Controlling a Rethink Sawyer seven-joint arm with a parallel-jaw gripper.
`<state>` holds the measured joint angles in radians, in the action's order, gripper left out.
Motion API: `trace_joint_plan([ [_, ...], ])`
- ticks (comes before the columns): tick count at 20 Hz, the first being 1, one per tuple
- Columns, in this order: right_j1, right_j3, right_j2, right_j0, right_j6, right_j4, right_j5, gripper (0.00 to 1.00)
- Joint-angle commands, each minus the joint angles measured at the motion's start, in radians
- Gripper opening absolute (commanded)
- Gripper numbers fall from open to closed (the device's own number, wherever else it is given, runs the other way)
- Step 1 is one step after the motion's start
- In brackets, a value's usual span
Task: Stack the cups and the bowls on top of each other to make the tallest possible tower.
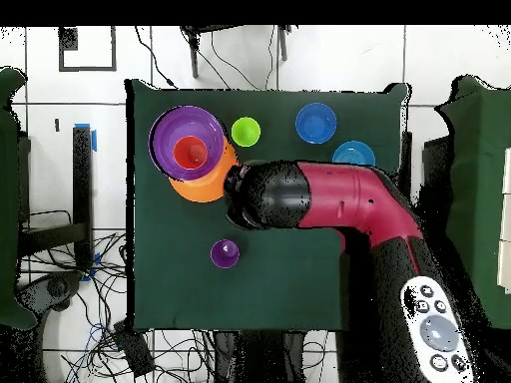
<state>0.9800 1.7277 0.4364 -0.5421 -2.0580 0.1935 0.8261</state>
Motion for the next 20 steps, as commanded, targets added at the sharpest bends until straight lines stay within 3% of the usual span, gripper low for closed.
trace_joint_plan([
  [1,-0.024,-0.126,0.01,0.093,-0.134,-0.054,0.091,0.0],
  [7,-0.085,-0.235,-0.019,0.183,-0.178,-0.076,0.109,0.0],
  [13,-0.118,-0.264,-0.071,0.24,-0.19,-0.068,0.088,0.0],
  [20,-0.153,-0.345,-0.122,0.294,-0.202,-0.056,0.16,0.0],
])
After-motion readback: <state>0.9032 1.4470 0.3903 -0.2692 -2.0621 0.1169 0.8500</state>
